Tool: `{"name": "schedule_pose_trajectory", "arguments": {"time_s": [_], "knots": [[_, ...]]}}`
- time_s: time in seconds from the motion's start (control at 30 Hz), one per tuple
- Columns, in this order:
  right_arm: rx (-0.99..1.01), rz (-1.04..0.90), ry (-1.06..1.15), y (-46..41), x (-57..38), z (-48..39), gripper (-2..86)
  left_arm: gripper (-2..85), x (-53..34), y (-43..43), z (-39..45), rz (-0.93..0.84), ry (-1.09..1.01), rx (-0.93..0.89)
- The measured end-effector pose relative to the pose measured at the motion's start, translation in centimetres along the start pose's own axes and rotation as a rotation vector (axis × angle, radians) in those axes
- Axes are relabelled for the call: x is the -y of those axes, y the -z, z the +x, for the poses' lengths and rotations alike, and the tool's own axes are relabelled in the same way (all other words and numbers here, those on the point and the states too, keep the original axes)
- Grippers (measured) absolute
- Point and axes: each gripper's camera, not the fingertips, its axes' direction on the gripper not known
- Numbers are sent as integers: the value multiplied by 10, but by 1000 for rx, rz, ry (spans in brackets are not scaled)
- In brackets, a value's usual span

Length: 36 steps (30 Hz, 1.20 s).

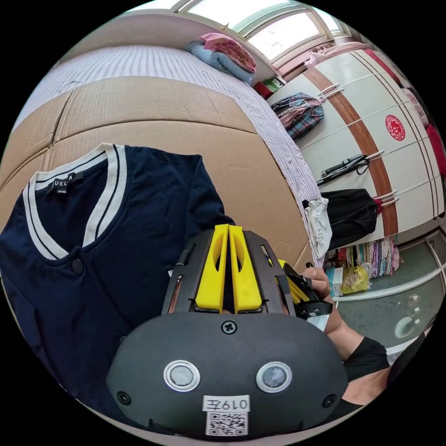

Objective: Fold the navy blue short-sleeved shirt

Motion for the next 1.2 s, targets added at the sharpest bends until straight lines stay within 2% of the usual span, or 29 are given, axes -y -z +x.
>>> {"name": "schedule_pose_trajectory", "arguments": {"time_s": [0.13, 0.3, 0.57, 0.73, 0.83, 0.93, 1.0, 1.07, 1.17, 1.2], "knots": [[-10, 9, 14, 14, 9, -7, -4, 8, -15, -1, 26, 14, -69, -35], [8, 0, 33, 20, 8, -8, -4, 7, -22, -43, 49, -105, -77, 76], [74, 40, -25, 16, -15, 11, -7, 7, -25, -39, 75, -20, -85, 53], [128, 82, -220, 4, -45, 53, -10, 9, -17, -25, 103, 89, -151, 180], [192, 83, -425, -16, -68, 86, -10, 12, -8, -29, 144, 131, -347, 388], [233, 50, -589, -48, -95, 116, -10, 18, 12, -46, 178, 92, -506, 555], [326, 8, -686, -76, -115, 141, -10, 32, 38, -63, 195, 19, -601, 636], [597, 79, -809, -117, -147, 183, -10, 51, 62, -77, 206, -85, -681, 671], [848, 150, -811, -173, -174, 220, -10, 87, 98, -92, 227, -211, -840, 710], [868, 144, -804, -183, -176, 224, -10, 92, 111, -98, 234, -268, -903, 742]]}}
